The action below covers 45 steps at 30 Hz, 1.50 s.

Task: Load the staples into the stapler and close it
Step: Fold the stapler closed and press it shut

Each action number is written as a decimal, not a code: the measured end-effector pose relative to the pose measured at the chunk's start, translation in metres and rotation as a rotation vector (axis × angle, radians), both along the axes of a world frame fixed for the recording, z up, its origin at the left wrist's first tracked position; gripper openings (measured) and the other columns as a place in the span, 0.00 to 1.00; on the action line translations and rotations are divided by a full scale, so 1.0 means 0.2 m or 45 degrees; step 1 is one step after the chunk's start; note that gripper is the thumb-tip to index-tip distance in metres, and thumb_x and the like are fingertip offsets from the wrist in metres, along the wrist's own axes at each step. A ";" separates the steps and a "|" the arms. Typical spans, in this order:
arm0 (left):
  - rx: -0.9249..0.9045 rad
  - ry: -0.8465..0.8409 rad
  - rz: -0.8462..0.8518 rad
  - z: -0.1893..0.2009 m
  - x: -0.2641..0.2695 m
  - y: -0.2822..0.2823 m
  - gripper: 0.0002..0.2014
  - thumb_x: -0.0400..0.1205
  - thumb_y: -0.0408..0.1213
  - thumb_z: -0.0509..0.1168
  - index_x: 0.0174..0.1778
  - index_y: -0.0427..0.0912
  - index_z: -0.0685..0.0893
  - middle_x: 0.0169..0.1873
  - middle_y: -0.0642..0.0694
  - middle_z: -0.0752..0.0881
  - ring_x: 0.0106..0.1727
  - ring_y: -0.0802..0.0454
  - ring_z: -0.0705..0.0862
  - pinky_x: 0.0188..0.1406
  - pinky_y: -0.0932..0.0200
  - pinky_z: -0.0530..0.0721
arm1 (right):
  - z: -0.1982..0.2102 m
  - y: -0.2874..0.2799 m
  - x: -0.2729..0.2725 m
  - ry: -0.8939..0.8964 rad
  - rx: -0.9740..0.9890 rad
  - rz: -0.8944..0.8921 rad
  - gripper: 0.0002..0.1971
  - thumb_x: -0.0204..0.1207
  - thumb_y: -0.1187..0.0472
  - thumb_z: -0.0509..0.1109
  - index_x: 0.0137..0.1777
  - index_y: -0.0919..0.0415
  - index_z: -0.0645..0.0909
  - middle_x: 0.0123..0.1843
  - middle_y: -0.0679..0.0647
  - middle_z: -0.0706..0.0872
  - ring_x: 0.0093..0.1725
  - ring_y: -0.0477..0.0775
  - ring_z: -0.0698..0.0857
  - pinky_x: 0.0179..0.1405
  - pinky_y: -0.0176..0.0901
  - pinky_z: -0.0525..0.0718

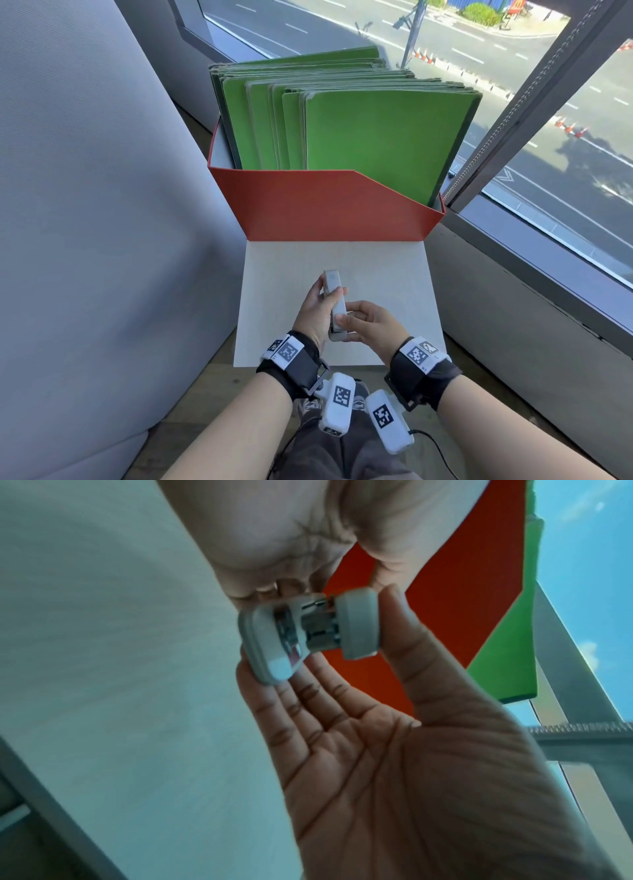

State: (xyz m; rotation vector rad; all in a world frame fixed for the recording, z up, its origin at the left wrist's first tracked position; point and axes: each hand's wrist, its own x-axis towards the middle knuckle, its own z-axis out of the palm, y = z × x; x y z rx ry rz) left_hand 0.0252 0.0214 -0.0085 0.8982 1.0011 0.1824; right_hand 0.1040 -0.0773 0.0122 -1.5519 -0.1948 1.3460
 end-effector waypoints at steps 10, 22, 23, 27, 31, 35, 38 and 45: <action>0.642 0.303 -0.366 0.12 -0.06 0.21 0.17 0.85 0.36 0.58 0.71 0.43 0.78 0.50 0.44 0.79 0.51 0.44 0.83 0.42 0.58 0.83 | 0.00 0.22 0.00 -0.338 -0.049 0.264 0.20 0.69 0.60 0.76 0.61 0.54 0.78 0.47 0.53 0.85 0.48 0.57 0.88 0.58 0.57 0.86; 0.625 0.565 -0.342 -0.11 -0.08 0.60 0.17 0.71 0.48 0.61 0.56 0.57 0.83 0.55 0.42 0.86 0.51 0.41 0.89 0.46 0.40 0.92 | -0.15 0.70 -0.04 -0.579 -0.149 0.466 0.27 0.68 0.62 0.70 0.69 0.58 0.76 0.57 0.61 0.86 0.52 0.60 0.87 0.49 0.47 0.84; 0.643 0.585 -0.359 -0.14 -0.08 0.62 0.17 0.70 0.49 0.61 0.55 0.57 0.83 0.55 0.43 0.87 0.51 0.42 0.89 0.50 0.41 0.91 | -0.17 0.72 -0.05 -0.606 -0.160 0.474 0.25 0.67 0.62 0.69 0.67 0.57 0.78 0.56 0.62 0.87 0.51 0.60 0.87 0.48 0.46 0.85; 0.662 0.639 -0.385 -0.29 -0.08 0.67 0.21 0.63 0.57 0.58 0.50 0.57 0.83 0.51 0.43 0.88 0.50 0.43 0.89 0.55 0.41 0.88 | -0.28 0.78 -0.06 -0.655 -0.206 0.499 0.26 0.65 0.54 0.61 0.65 0.55 0.79 0.56 0.63 0.86 0.49 0.58 0.88 0.52 0.49 0.88; 0.666 0.644 -0.413 -0.18 -0.08 0.67 0.17 0.69 0.49 0.60 0.50 0.48 0.84 0.58 0.37 0.80 0.49 0.41 0.87 0.52 0.44 0.90 | -0.42 0.79 -0.06 -0.662 -0.266 0.553 0.29 0.64 0.50 0.57 0.67 0.55 0.78 0.60 0.62 0.83 0.49 0.58 0.88 0.59 0.51 0.86; 0.628 0.634 -0.425 -0.16 -0.08 0.66 0.18 0.73 0.48 0.60 0.56 0.48 0.84 0.57 0.36 0.77 0.51 0.36 0.86 0.49 0.40 0.91 | -0.28 0.79 -0.08 -0.708 -0.289 0.593 0.20 0.72 0.58 0.60 0.64 0.59 0.79 0.59 0.62 0.81 0.51 0.61 0.85 0.60 0.47 0.82; 0.636 0.620 -0.427 -0.29 -0.10 0.69 0.23 0.67 0.57 0.58 0.55 0.57 0.83 0.54 0.37 0.82 0.50 0.38 0.87 0.49 0.40 0.91 | -0.25 0.78 -0.07 -0.717 -0.280 0.563 0.17 0.74 0.61 0.61 0.62 0.63 0.79 0.60 0.64 0.79 0.47 0.61 0.82 0.54 0.41 0.78; 0.715 0.705 -0.415 -0.12 -0.20 0.51 0.35 0.76 0.62 0.58 0.73 0.41 0.73 0.69 0.37 0.75 0.69 0.36 0.78 0.72 0.41 0.77 | -0.11 0.64 -0.01 -0.730 -0.276 0.596 0.32 0.73 0.53 0.70 0.77 0.60 0.67 0.67 0.57 0.79 0.59 0.55 0.83 0.58 0.42 0.79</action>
